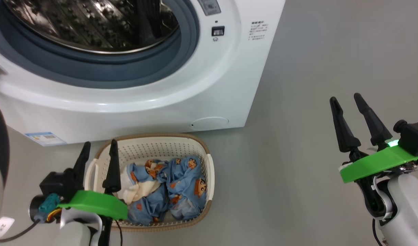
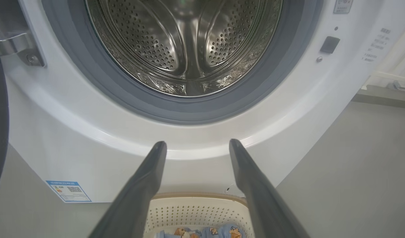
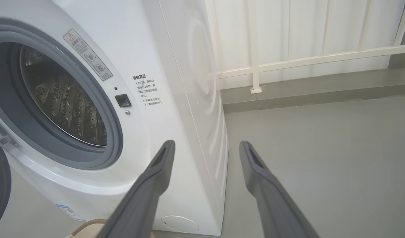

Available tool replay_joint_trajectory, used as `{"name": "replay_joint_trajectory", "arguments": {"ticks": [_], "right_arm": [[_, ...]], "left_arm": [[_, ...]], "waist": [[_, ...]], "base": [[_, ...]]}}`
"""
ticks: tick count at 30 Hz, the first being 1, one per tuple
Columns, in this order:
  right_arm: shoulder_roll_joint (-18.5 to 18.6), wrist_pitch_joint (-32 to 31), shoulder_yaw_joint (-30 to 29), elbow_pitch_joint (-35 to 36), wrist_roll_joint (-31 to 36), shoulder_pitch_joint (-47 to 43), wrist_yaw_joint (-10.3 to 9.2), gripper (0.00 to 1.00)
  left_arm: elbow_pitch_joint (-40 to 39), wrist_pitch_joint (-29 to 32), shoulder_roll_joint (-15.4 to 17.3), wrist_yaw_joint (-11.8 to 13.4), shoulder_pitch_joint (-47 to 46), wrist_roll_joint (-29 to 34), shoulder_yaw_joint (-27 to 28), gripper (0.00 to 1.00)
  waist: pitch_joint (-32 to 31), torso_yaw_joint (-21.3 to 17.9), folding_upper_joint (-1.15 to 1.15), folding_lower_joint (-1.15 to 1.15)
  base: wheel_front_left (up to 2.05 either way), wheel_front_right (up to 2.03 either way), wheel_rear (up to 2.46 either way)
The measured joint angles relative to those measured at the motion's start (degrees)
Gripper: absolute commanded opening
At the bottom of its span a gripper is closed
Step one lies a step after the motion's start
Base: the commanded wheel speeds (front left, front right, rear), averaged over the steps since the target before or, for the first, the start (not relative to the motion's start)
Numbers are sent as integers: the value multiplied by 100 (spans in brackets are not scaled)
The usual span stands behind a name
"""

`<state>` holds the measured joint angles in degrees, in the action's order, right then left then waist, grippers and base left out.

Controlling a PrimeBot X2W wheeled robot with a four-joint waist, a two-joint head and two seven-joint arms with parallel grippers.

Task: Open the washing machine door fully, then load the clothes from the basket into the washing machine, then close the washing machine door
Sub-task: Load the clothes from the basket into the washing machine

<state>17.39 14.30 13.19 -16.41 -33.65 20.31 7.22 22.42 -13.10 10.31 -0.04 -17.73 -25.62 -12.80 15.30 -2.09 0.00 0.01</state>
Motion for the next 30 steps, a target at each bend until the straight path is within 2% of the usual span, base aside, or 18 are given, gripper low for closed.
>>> {"name": "replay_joint_trajectory", "arguments": {"ticks": [11,16,30], "right_arm": [[-74,0,-46,73,0,204,0,100],[-86,0,-62,105,0,339,0,100],[-232,22,-100,246,9,700,0,100]], "left_arm": [[584,10,-58,-177,-427,-5,-134,100],[960,240,-116,-302,-692,-56,-243,100],[2430,727,-229,-542,-1628,-63,-617,100]], "waist": [[521,-123,0,0],[790,-164,0,0],[1638,-333,0,0]], "base": [[0,0,0],[0,0,0],[0,0,0]]}}
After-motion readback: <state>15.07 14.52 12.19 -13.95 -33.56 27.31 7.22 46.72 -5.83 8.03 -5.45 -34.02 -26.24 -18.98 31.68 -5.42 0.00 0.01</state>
